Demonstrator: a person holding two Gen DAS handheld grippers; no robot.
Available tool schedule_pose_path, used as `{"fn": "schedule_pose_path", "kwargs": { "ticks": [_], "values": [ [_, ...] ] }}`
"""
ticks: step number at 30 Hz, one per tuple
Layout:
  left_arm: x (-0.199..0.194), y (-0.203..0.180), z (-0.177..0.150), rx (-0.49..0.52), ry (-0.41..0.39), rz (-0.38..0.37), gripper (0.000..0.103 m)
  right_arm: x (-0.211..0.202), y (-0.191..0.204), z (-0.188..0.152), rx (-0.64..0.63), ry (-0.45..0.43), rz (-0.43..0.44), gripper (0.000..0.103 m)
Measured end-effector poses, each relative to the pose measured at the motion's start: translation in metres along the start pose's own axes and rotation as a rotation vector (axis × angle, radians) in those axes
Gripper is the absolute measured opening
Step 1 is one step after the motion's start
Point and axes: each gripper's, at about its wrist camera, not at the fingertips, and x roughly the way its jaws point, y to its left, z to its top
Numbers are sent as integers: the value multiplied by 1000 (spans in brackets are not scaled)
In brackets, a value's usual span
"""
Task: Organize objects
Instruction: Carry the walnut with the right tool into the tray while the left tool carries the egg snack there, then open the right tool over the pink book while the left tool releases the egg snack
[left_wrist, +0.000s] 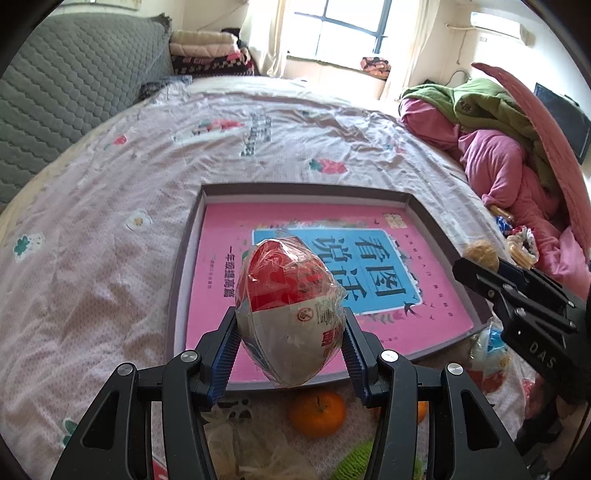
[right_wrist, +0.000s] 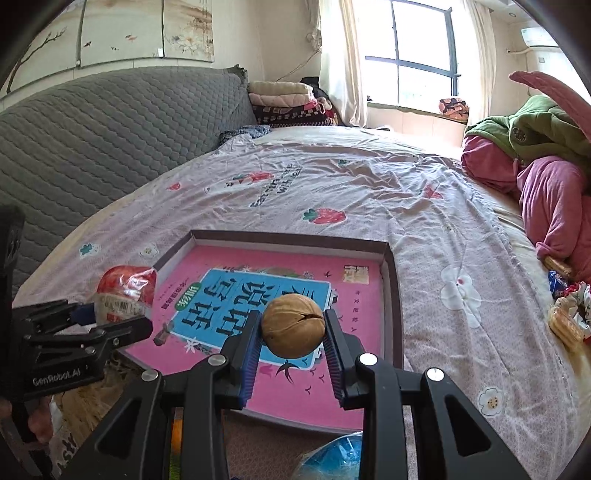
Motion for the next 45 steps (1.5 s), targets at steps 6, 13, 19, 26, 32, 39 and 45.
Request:
{"fn": "schedule_pose_path", "kwargs": {
  "ticks": [6,13,19,26,32,39,45],
  "values": [
    [19,4,-2,-15,51,8,54,10,-2,-4,6,36,-3,33],
    [29,6,-6,-29,75,6,54,22,-1,-11,2,96,-4,33],
    [36,7,-9,-32,95,15,54,32,0,-16,-3,140,-9,33],
    [40,8,-11,-35,110,17,54,40,-1,-22,-1,185,-22,33],
    [39,8,-11,-33,110,22,54,45,2,-26,-22,214,-42,33],
    [39,8,-10,-31,112,35,54,47,-1,-27,-5,236,-38,33],
    [36,7,-10,-35,112,52,54,47,-2,-26,7,247,-41,33]
  ]
}}
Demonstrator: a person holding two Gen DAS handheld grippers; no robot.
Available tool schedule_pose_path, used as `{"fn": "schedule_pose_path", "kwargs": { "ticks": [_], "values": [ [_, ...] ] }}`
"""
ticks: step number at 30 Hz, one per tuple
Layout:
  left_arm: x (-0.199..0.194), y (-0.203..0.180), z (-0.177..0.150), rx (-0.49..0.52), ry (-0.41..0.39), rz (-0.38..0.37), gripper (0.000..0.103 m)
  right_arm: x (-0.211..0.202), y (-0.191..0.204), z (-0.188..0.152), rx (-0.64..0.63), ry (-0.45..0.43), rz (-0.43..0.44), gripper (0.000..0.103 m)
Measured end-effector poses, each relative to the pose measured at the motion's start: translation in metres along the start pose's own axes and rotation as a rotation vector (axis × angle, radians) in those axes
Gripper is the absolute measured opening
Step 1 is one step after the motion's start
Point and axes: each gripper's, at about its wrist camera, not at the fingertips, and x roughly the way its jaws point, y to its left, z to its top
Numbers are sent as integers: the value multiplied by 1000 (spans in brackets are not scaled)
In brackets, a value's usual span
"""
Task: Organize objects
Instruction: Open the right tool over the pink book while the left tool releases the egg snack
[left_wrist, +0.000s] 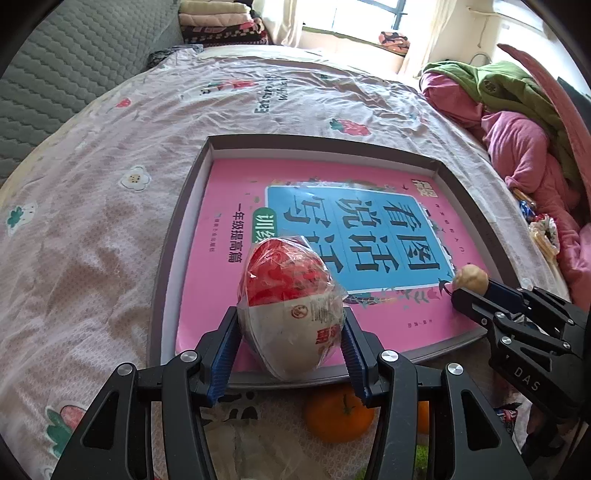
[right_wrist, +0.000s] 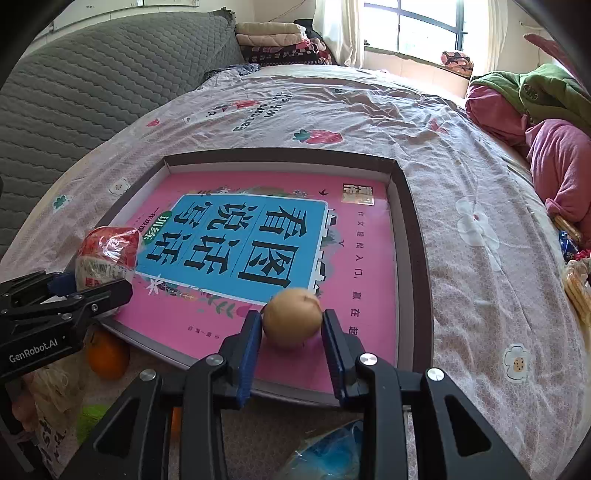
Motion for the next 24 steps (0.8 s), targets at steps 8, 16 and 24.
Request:
{"fn": "schedule_pose_path", "kwargs": {
  "ticks": [8,16,24],
  "values": [
    [-9,0,0,-15,-22,9,61,-5,2,1,-8,-13,-10,37],
    [-18,0,-2,-20,-35,17,62,-13,0,2,-6,-30,-13,43],
    [-34,-7,-9,-19,-66,21,67,-26,2,4,-16,-65,-12,50]
  ]
}}
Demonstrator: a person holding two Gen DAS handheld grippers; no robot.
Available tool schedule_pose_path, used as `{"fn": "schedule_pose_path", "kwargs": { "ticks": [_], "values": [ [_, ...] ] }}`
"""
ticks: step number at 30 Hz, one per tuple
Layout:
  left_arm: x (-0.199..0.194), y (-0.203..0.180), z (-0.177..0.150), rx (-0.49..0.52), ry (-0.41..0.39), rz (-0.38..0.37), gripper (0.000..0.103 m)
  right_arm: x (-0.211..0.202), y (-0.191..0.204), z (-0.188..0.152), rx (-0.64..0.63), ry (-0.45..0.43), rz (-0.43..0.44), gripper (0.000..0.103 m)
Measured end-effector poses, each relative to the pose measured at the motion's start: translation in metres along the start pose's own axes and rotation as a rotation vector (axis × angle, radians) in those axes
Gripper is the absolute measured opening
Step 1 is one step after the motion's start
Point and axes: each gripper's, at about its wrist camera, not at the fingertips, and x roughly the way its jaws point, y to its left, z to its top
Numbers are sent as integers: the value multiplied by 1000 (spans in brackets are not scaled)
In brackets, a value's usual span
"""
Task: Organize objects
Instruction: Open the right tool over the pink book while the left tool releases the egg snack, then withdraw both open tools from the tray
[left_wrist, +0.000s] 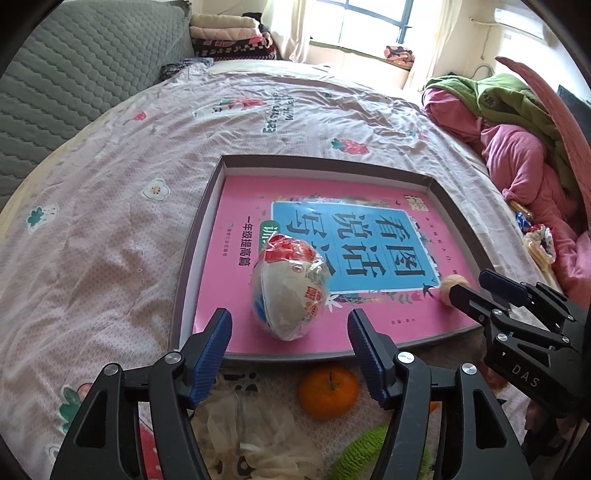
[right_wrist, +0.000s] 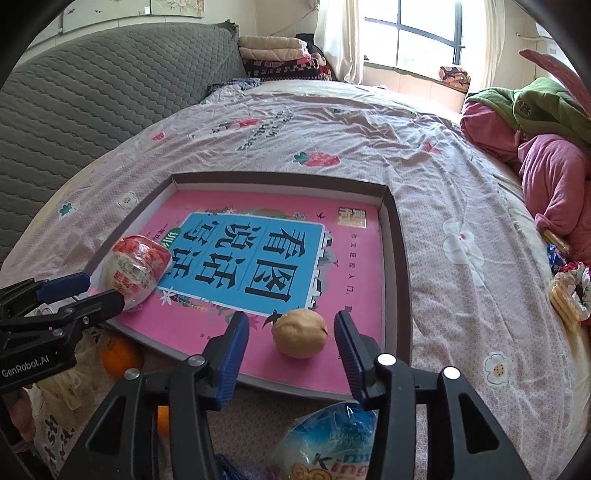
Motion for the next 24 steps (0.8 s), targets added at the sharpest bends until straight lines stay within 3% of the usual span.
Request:
{"fn": "schedule_pose_path", "kwargs": {
  "ticks": [24],
  "values": [
    [-50,-16,-14,20,-62,38,73,-48,8,-5,1,-119,24,55]
  ]
}}
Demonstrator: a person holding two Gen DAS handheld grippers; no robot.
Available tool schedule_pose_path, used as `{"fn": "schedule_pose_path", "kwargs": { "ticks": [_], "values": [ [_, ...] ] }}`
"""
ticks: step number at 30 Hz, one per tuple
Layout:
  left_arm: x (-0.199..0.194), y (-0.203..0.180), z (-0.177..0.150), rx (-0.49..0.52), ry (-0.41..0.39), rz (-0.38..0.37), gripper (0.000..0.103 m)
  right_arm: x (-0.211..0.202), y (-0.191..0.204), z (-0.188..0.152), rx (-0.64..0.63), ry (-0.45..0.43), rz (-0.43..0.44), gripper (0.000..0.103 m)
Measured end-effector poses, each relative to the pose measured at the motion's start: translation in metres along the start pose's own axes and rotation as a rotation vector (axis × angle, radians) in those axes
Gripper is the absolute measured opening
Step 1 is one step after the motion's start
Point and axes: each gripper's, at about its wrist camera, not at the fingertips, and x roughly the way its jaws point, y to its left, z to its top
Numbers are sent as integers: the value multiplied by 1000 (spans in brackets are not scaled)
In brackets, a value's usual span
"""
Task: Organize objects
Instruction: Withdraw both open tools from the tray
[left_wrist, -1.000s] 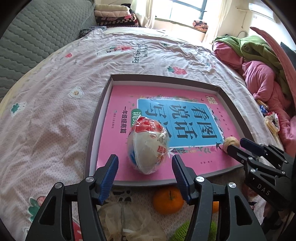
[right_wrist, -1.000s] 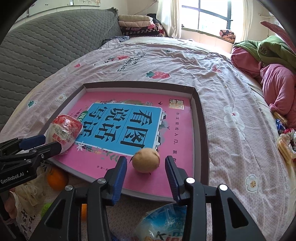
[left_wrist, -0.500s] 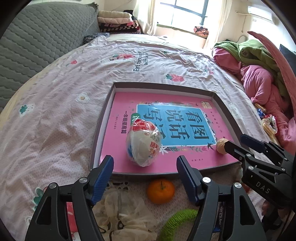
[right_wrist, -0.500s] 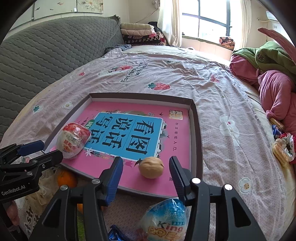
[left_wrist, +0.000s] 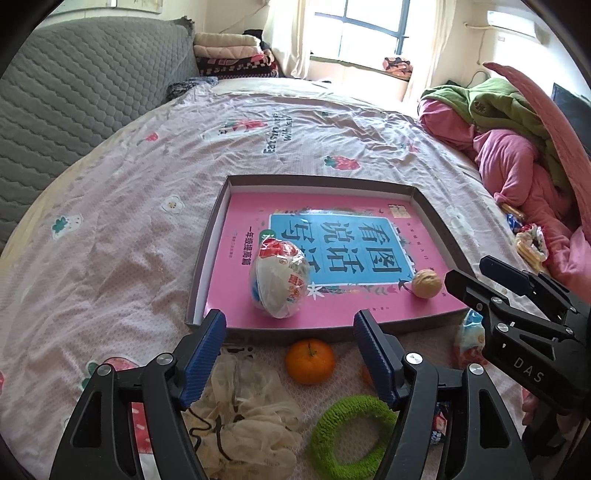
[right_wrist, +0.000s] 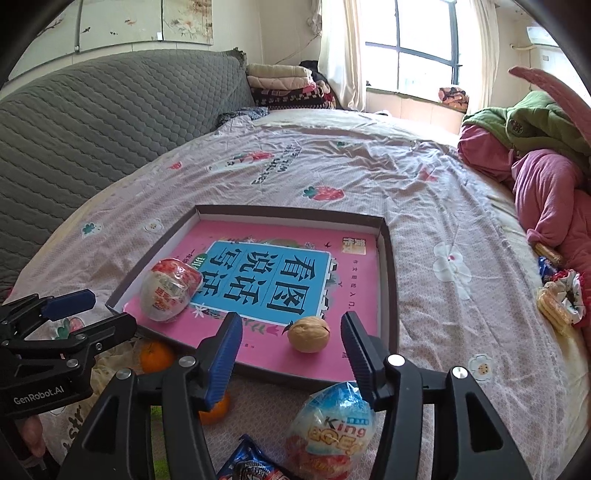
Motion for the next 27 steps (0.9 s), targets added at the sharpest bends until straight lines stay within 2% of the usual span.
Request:
{"fn": "schedule_pose_path", "kwargs": {
  "ticks": [15,27],
  "values": [
    [-29,-4,-12,6,-35,-3,74,-42,22,-6,-66,-108,-9,59],
    [-47,1,-29,3,-47,-16,74,-60,21,-18,-25,-139,-1,60]
  ]
}}
